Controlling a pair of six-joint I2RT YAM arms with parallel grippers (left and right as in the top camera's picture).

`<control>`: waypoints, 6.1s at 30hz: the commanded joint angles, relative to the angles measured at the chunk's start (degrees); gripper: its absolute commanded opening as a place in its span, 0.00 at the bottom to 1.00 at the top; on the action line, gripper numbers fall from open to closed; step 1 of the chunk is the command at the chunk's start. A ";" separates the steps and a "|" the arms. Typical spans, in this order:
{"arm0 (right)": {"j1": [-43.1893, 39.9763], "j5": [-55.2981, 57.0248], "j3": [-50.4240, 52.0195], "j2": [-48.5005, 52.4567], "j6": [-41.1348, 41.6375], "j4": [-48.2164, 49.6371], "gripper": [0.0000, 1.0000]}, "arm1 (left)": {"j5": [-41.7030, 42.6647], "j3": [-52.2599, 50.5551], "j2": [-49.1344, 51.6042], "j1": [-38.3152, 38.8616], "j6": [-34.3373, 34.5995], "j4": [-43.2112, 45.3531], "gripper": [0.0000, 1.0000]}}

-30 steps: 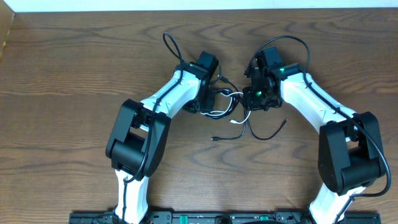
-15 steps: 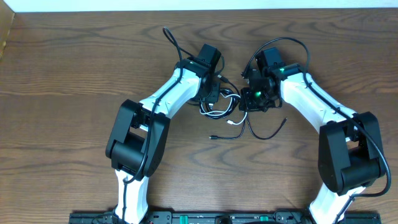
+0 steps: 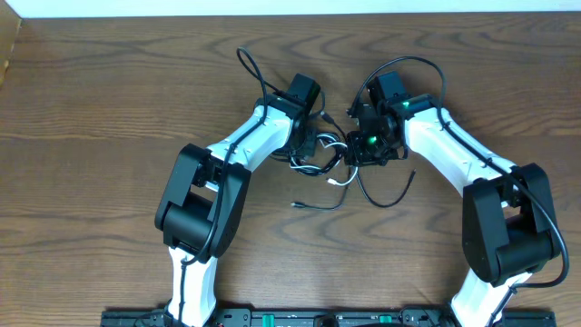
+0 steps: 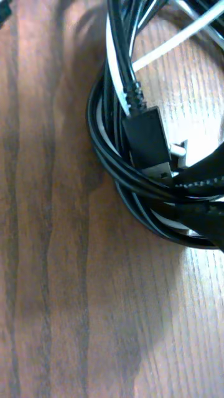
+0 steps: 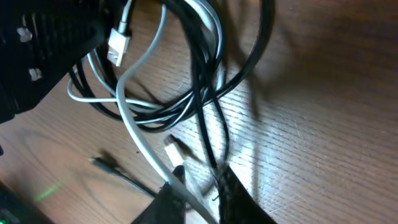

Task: Untangle cables

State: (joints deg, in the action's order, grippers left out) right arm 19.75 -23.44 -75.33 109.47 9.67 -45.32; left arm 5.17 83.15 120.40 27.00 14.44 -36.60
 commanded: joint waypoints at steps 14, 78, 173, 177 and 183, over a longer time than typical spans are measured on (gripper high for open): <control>-7.85 -6.93 -11.67 -2.54 -8.04 -11.65 0.32 | 9.70 -1.40 1.33 -0.85 -20.33 -0.55 0.07; -1.64 4.04 12.20 -2.47 -12.11 15.30 0.23 | 31.23 -2.05 4.33 -0.68 -23.39 5.64 0.07; -6.45 -4.13 16.09 -6.23 -18.18 22.84 0.29 | 27.41 -2.08 4.33 -0.26 -21.29 0.94 0.07; -6.12 -4.11 16.09 -5.49 -18.25 22.82 0.29 | 27.41 -2.08 4.33 -0.17 -21.29 0.92 0.07; -5.68 -3.96 16.11 -3.82 -19.56 21.90 0.25 | 27.39 -2.08 4.33 -0.17 -21.29 0.94 0.07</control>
State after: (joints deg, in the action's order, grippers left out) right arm 13.50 -26.61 -59.42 104.20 -8.05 -23.05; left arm 33.32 82.37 122.61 26.74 -6.04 -35.48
